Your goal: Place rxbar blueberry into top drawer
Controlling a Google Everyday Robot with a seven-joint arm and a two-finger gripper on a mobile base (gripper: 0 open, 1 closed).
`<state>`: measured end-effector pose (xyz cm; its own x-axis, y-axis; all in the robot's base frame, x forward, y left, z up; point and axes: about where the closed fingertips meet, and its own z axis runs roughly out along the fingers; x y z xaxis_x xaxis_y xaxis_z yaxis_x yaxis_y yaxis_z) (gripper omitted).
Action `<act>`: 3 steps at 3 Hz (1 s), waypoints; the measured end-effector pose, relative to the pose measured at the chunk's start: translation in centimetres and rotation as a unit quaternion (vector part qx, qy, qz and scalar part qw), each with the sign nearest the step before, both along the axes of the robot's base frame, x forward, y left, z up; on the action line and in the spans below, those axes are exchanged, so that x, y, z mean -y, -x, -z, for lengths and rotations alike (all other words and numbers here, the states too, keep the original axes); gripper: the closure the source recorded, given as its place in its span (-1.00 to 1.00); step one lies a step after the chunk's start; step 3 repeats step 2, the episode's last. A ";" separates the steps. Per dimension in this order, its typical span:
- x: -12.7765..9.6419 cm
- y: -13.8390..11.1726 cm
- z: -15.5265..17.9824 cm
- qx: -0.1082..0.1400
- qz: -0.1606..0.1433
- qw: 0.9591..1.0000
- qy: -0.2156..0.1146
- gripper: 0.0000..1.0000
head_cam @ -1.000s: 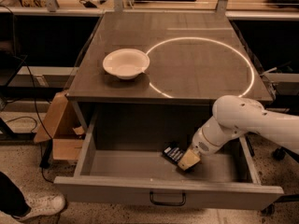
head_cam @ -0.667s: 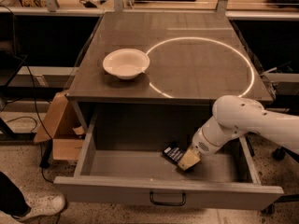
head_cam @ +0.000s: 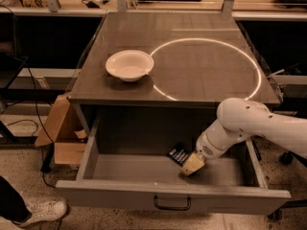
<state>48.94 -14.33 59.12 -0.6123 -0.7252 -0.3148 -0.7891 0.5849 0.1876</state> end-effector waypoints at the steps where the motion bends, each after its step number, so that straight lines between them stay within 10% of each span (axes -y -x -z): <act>1: 0.0 0.0 0.0 0.000 0.000 1.000 0.000 -1.00; 3: 0.0 0.0 0.0 0.000 0.000 1.000 0.000 -1.00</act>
Offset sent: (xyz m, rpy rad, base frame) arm 0.0000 0.0000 0.0000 0.0000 0.0000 0.0000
